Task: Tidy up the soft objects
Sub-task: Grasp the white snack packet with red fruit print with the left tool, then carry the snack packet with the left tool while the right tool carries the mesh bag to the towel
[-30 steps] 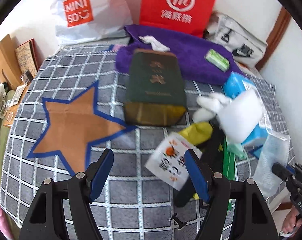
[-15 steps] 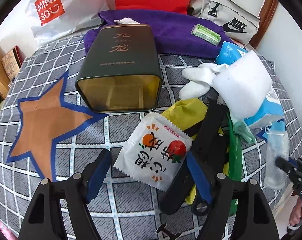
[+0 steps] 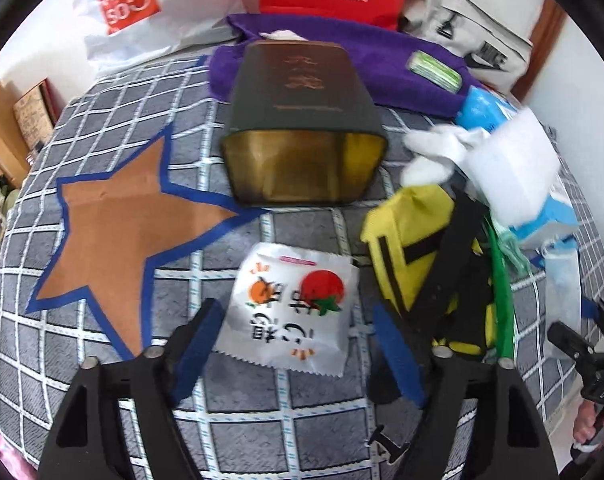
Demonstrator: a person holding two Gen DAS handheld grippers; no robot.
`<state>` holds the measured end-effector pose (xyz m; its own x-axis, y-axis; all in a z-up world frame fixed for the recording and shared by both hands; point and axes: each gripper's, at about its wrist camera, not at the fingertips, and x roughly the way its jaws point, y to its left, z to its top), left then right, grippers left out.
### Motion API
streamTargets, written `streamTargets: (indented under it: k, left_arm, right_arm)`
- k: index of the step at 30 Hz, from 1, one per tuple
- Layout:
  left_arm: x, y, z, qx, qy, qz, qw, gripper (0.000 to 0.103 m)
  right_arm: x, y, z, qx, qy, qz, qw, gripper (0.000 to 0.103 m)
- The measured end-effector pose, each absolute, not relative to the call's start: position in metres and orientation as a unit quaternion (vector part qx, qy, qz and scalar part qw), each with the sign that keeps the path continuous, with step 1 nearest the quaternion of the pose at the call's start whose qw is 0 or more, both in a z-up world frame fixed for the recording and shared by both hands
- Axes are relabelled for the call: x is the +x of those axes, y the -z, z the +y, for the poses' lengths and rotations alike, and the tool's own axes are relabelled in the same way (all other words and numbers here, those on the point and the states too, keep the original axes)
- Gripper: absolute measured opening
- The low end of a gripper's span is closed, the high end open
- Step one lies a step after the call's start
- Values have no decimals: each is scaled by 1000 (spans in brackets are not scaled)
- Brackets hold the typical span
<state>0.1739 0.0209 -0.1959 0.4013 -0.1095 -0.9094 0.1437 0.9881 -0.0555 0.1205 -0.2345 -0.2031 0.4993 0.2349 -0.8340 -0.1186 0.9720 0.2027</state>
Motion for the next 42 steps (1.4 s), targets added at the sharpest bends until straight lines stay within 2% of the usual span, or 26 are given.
streamTargets:
  k: [4,9,11,13,14,16,18,19,42]
  left_arm:
    - [171,201,11,46,57,525,848,80]
    - [168,197,14,40,62,519,852,55]
    - [166,196,14,40,64,517,853,51]
    - [167,196,13,36,65,517,853,48]
    - [166,195,14,35,66,518,852,46]
    - [163,193,14,32,68,519,852,43]
    - [161,192,16,24,69,520,851,41]
    - [160,190,18,18,69,520,851,41]
    - [163,117,40,-18,71,465,882,39]
  right_arm:
    - [122,206,-222,22,-79,482,873,88]
    - [117,210,-211,-20,-50,462,885,83]
    - [116,208,-212,-18,-49,455,889,72]
    - [115,205,-216,-14,-48,454,890,53]
    - [116,204,-218,-11,-49,455,889,48]
    - [114,202,-222,-6,-51,458,887,28]
    - [115,200,-226,7,-65,465,883,15]
    - [115,198,-227,12,-68,466,882,14]
    - [116,112,-240,39,-108,400,909,14]
